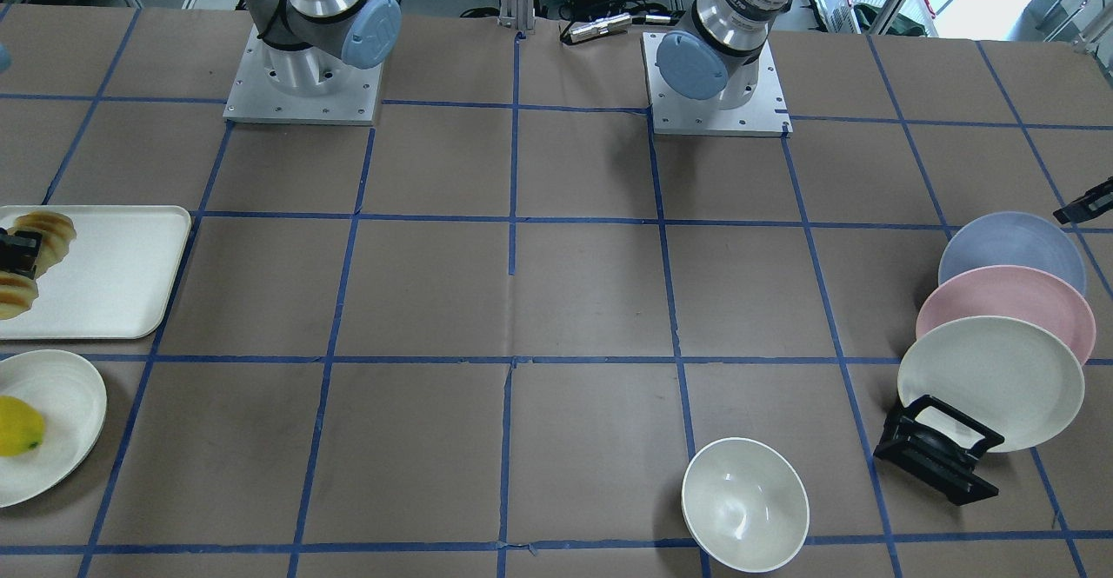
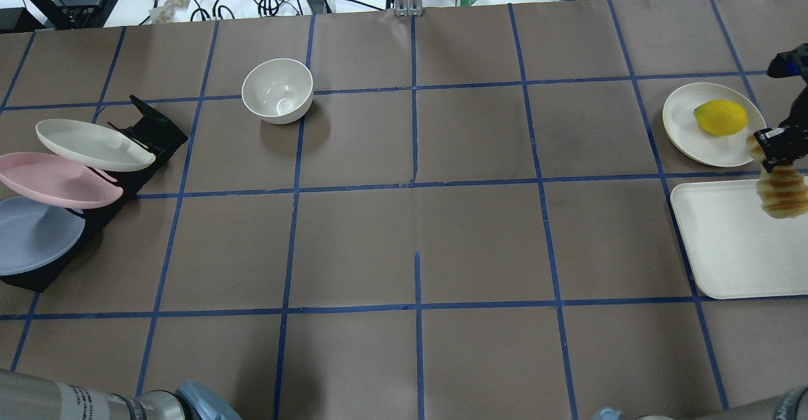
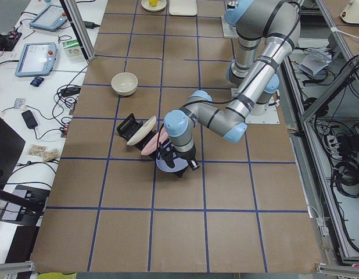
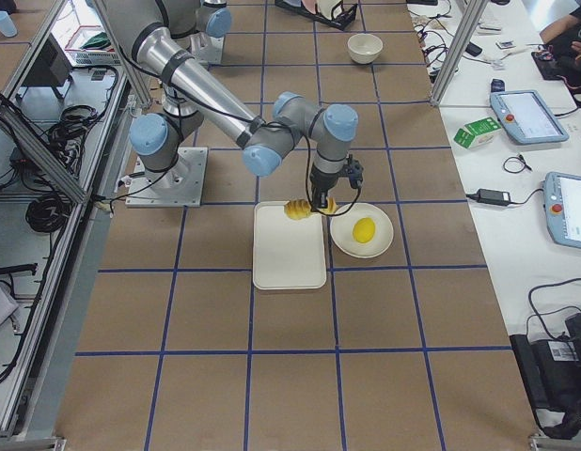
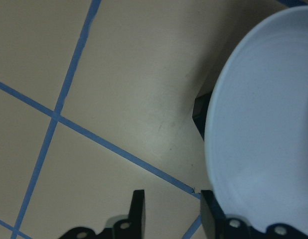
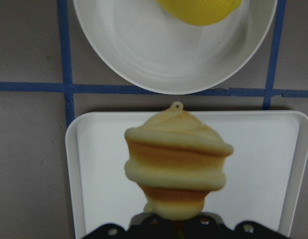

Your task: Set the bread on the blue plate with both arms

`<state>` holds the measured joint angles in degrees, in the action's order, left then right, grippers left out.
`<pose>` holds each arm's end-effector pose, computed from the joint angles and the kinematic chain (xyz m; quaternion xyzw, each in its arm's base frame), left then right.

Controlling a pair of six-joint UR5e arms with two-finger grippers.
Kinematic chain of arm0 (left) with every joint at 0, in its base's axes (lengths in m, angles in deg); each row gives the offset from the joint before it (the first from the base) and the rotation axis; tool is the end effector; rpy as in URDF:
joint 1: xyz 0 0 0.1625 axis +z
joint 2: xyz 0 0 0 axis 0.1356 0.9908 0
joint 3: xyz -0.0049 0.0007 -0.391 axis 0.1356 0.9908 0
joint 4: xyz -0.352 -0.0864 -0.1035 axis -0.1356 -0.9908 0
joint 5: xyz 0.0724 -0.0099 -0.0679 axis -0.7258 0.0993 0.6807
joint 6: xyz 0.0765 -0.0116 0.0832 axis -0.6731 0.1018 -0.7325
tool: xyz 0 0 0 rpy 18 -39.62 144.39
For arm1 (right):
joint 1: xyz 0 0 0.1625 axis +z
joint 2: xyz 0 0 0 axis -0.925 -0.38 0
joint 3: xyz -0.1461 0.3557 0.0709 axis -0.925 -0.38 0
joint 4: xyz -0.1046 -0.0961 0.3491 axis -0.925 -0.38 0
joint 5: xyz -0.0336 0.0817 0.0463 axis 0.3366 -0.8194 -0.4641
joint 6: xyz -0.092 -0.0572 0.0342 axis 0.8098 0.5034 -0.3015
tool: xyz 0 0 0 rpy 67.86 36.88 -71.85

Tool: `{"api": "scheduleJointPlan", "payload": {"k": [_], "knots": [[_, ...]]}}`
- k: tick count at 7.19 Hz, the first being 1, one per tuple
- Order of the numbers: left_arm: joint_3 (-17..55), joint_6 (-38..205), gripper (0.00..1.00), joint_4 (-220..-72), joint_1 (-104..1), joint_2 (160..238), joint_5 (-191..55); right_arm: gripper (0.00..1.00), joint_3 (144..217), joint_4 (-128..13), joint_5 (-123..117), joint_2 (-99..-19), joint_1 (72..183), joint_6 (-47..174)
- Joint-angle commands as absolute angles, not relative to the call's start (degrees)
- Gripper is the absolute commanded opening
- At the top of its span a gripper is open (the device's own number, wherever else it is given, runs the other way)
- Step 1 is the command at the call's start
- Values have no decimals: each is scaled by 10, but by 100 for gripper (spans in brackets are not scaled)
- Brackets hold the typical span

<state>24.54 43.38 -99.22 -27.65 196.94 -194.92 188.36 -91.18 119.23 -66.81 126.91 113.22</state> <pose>0.3741 -0.3926 0.2739 -0.2440 0.9599 0.1104 0.0829 -0.1589 -0.4916 0.2864 0.0223 -0.9962 -0.0631 0.0566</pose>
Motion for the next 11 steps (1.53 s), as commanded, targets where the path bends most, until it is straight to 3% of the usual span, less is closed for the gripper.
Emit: {"api": "scheduleJointPlan", "payload": {"k": [1,2,7,9,11], "knots": [[244,430,45,-995,-274,1961,-1972,0,1824,-826,1191,-673,1314,1092],[237,437,41,-991,-278,1977,-1965,0,1808,-807,1183,-669,1316,1081],[231,444,44,-984,-296,1997,-1911,0,1810,-806,1173,-668,1318,1063],[231,441,40,-985,-295,2013,-1907,0,1811,-806,1172,-662,1318,1063],[229,442,0,-985,-295,2013,-1906,0,1810,-806,1172,-662,1318,1063]]}}
